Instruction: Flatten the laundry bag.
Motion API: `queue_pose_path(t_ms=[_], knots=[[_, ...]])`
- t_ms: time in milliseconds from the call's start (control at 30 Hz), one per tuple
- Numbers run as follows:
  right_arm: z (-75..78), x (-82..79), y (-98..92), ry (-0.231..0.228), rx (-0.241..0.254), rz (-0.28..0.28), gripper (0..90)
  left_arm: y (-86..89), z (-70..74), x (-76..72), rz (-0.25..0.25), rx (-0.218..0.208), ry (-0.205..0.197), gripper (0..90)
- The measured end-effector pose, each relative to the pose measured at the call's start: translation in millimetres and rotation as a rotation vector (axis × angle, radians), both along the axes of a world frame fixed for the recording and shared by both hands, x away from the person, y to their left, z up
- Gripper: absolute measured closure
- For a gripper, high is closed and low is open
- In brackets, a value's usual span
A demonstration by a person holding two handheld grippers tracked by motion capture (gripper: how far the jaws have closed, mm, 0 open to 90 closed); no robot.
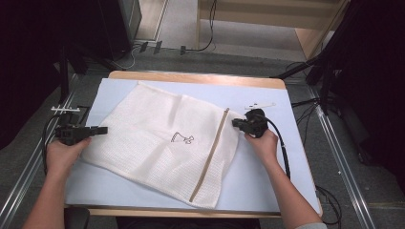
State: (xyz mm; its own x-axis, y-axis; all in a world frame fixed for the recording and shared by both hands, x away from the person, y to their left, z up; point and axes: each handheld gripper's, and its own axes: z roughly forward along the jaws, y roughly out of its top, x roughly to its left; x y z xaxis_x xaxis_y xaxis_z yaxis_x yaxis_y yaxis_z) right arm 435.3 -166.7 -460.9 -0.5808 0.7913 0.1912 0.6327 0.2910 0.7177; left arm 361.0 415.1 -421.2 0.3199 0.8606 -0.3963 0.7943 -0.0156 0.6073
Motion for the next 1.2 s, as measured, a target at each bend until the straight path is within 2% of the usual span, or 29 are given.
queue_pose_path(t_ms=[67,167,233,300,367,433,533,600,700,800,833,867,900,1033,1133,1200], knots=[[-5.7,-0.4,3.6,0.028,-0.008,0.014,84.4,-0.4,2.8,-2.1,-0.003,-0.006,-0.014,66.0],[-9.8,-3.6,8.0,0.035,-0.034,0.032,84.6,-2.3,7.5,-5.1,-0.007,-0.016,-0.030,63.2],[-9.8,-5.7,9.1,0.043,-0.032,0.034,84.0,-5.4,10.9,-7.4,-0.010,-0.018,-0.043,61.7],[-6.1,-4.6,5.6,0.024,-0.031,0.030,79.7,-8.6,14.3,-9.8,-0.014,-0.015,-0.054,60.5],[-0.1,-0.7,-1.7,-0.026,-0.033,-0.004,75.5,-10.4,16.3,-11.6,-0.018,-0.013,-0.061,59.7],[3.2,4.2,-8.6,-0.068,-0.037,-0.054,67.1,-11.1,17.7,-13.5,-0.022,-0.012,-0.064,59.1],[1.7,13.2,-16.9,-0.116,-0.024,-0.106,60.4,-10.6,17.5,-15.2,-0.020,-0.017,-0.062,59.2],[-0.8,25.5,-17.1,-0.061,-0.025,-0.099,54.9,-9.4,16.5,-16.1,-0.018,-0.016,-0.058,59.2],[-7.7,37.8,-9.1,-0.040,-0.055,-0.080,52.8,-7.7,15.8,-17.5,-0.014,-0.015,-0.054,59.1],[-15.3,41.0,-3.7,-0.030,-0.082,-0.068,60.4,-6.0,14.5,-18.2,-0.012,-0.013,-0.047,58.9],[-15.3,39.8,-2.7,-0.043,-0.092,-0.061,69.4,-5.7,14.1,-18.1,-0.010,-0.014,-0.044,59.0],[-14.7,39.7,-2.6,-0.031,-0.084,-0.053,78.4,-5.1,13.5,-17.7,-0.011,-0.013,-0.041,59.0],[-14.2,39.5,-2.4,-0.022,-0.081,-0.048,80.5,-5.0,13.1,-17.4,-0.012,-0.013,-0.039,58.9],[-10.4,35.7,-4.8,-0.008,-0.113,-0.045,83.4,-4.7,13.0,-17.1,-0.010,-0.016,-0.042,58.4],[-8.9,29.7,-17.6,0.028,-0.102,-0.075,83.3,-5.4,12.9,-15.9,-0.011,-0.020,-0.042,57.1],[-10.5,19.5,-30.9,0.028,-0.087,-0.102,82.9,-6.7,12.5,-14.4,-0.015,-0.016,-0.041,55.7]])
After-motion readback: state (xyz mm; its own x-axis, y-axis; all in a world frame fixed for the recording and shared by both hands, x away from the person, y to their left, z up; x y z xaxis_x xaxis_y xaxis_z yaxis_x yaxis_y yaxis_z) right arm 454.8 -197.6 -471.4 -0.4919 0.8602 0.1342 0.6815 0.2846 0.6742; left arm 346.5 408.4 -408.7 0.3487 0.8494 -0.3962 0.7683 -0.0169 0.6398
